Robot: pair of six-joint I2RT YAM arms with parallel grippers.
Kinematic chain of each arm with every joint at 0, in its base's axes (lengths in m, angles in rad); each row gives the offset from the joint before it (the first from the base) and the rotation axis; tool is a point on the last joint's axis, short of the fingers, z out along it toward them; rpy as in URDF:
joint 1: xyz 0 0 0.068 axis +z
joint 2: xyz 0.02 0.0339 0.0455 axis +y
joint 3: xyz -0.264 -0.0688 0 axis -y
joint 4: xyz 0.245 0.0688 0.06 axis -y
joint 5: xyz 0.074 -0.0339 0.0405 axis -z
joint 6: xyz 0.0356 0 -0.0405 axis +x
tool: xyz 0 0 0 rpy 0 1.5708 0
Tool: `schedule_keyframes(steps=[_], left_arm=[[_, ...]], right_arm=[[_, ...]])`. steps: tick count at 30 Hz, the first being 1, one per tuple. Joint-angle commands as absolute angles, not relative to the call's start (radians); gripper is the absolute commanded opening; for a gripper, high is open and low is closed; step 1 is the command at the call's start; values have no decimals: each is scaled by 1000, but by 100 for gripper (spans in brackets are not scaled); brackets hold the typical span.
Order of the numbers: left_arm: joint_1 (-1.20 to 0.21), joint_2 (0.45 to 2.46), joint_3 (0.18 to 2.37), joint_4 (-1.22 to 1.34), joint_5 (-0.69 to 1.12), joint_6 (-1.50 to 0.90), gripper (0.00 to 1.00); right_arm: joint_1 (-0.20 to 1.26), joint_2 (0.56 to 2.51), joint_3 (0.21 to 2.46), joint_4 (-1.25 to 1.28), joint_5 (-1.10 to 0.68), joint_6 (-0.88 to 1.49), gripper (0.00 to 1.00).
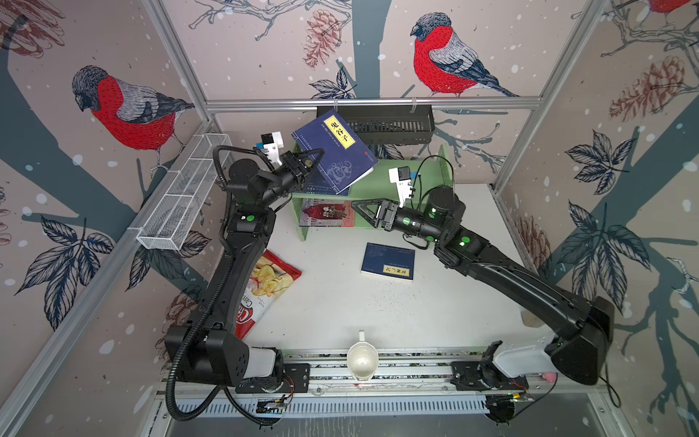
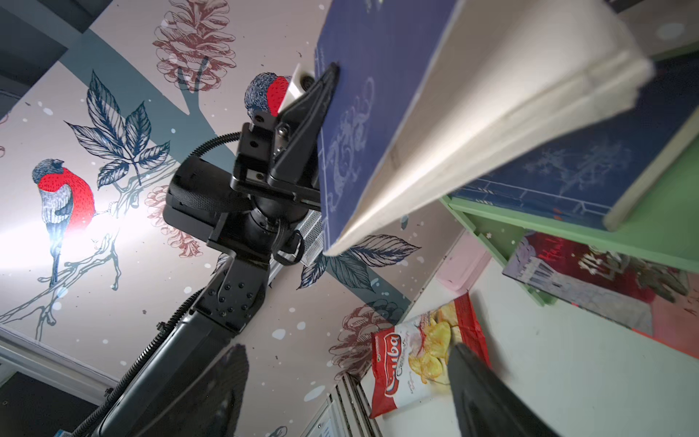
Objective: Stacking books/files
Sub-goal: Pass the book.
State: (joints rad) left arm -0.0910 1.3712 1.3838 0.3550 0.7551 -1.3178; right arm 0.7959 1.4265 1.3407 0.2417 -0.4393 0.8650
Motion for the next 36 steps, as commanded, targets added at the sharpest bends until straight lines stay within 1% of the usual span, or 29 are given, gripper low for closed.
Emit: schedule_keyframes(steps=[1, 6, 8, 14, 18, 22, 25, 27, 28, 29, 31, 32, 34, 35, 36], left_arm=[[-86, 1365, 1369, 504, 741, -1382, 0], [-80, 1355, 1339, 557, 738, -1425, 0], [-80, 1354, 1343, 537, 739, -1424, 0], [-75, 1347, 1305, 608, 736, -1489, 0], [-75, 1344, 1288, 603, 735, -1496, 0], [-75, 1340, 1276, 587, 732, -1492, 0], [-75, 1339, 1266, 588, 730, -1491, 0], [-74, 1335, 1260, 573, 730, -1489, 0], [-74, 1332, 1255, 563, 729, -1484, 0], [-74, 1328, 1250, 554, 727, -1475, 0], [-74, 1323, 1254, 512, 721, -1442, 0], [-72, 1318, 1257, 469, 712, -1412, 0], [-71, 1314, 1264, 393, 699, -1355, 0], [-68, 1312, 1263, 366, 696, -1334, 4], [-64, 1309, 1258, 354, 696, -1322, 13]], right_arm=[[792, 1477, 1398, 333, -453, 882, 84], [786, 1549, 1489, 291, -433, 859, 83], [774, 1572, 1515, 302, -437, 865, 83], [752, 1610, 1531, 369, -422, 891, 80], [732, 1643, 1537, 438, -433, 936, 77], [725, 1690, 1567, 492, -451, 970, 70], [725, 1722, 1597, 514, -462, 982, 57], [723, 1736, 1615, 512, -462, 982, 45], [723, 1742, 1625, 507, -463, 980, 35], [721, 1746, 1631, 502, -465, 978, 29], [718, 1753, 1645, 480, -467, 972, 24], [716, 1754, 1651, 469, -470, 965, 16], [710, 1758, 1680, 418, -475, 940, 9], [704, 1763, 1700, 375, -478, 918, 6], [699, 1767, 1721, 334, -482, 898, 5]])
